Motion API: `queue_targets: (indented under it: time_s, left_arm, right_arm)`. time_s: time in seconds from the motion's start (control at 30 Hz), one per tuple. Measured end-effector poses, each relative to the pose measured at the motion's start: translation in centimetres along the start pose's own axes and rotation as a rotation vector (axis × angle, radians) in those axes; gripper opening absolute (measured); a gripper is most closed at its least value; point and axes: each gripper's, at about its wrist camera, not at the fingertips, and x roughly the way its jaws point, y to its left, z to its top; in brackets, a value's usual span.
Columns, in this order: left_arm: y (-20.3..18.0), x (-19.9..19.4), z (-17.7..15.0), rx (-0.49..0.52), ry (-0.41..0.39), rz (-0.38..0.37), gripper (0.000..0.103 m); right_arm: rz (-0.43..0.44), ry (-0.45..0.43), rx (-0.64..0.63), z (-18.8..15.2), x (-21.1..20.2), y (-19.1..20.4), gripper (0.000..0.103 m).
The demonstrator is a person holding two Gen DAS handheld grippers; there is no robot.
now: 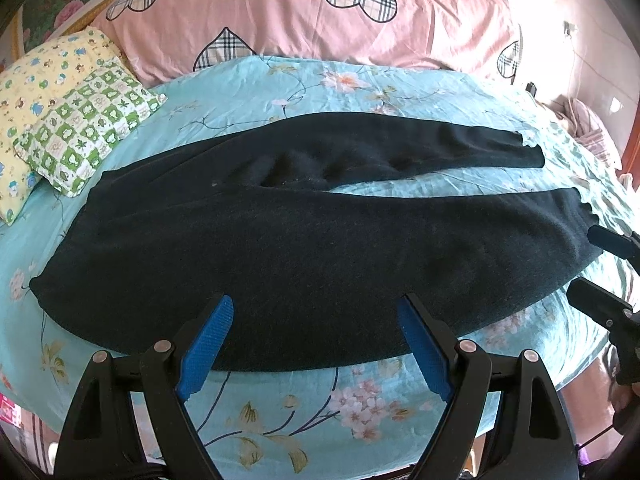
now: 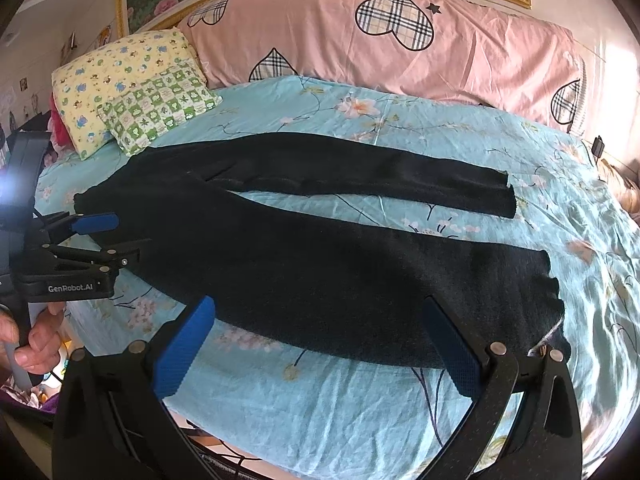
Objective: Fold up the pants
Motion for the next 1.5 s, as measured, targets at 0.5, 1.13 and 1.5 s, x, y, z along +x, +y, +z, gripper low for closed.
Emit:
queue_targets:
  time_s: [0.5, 1.13, 1.5]
  left_arm:
    - [0.0, -0.2, -0.1, 0.003, -0.004, -0.005, 0.085]
    - [-0.1, 0.0, 0.3, 0.024, -0.002, -0.014, 0.085]
    - [0.0, 0.4, 1.1, 0.033, 0.007, -0.043, 0.085]
  right_arm:
    - [0.005, -0.001, 0.009, 0.1, -0.2, 0.3, 0.103]
    - [0.008, -0.011, 0.035, 0.2, -0.4, -0.1, 0.103]
    - [0.019, -0.010, 0.047, 0.3, -0.4, -0.2, 0.103]
